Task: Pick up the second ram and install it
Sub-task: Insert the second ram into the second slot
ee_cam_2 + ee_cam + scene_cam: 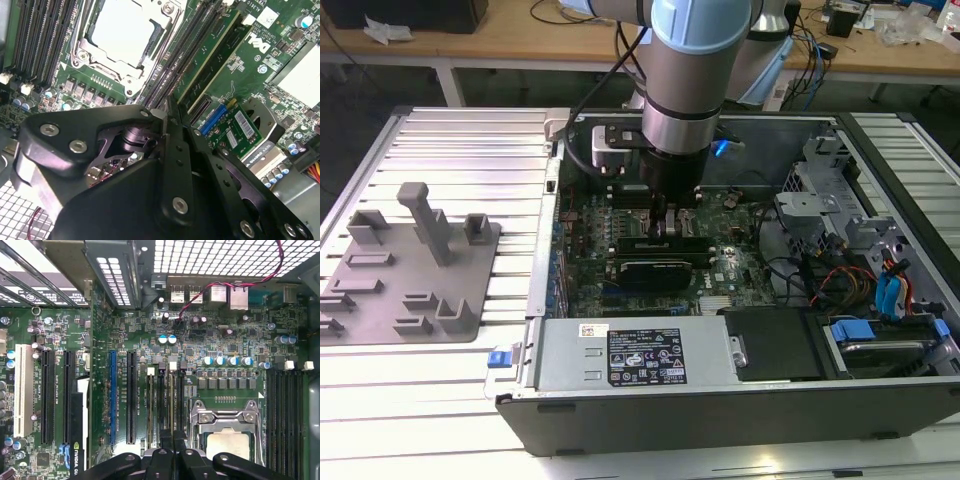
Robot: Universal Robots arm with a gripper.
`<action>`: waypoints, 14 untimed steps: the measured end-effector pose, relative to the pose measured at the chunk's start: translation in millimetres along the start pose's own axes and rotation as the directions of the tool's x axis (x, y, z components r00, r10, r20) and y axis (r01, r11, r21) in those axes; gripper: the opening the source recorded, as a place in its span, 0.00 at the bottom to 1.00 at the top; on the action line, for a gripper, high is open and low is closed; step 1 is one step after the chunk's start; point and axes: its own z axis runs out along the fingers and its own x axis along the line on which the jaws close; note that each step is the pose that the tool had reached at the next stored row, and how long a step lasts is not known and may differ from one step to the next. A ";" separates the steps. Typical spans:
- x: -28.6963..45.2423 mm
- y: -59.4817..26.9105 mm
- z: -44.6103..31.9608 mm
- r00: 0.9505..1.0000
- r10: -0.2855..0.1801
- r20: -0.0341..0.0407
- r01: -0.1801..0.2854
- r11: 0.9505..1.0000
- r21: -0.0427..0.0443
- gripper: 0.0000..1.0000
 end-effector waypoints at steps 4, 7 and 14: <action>0.0 -0.2 0.3 1.000 0.000 0.000 0.000 1.000 0.000 0.09; 0.0 -0.3 1.2 1.000 0.000 0.001 0.000 1.000 0.000 0.09; 0.0 -0.2 1.5 1.000 -0.001 0.001 0.001 1.000 0.000 0.09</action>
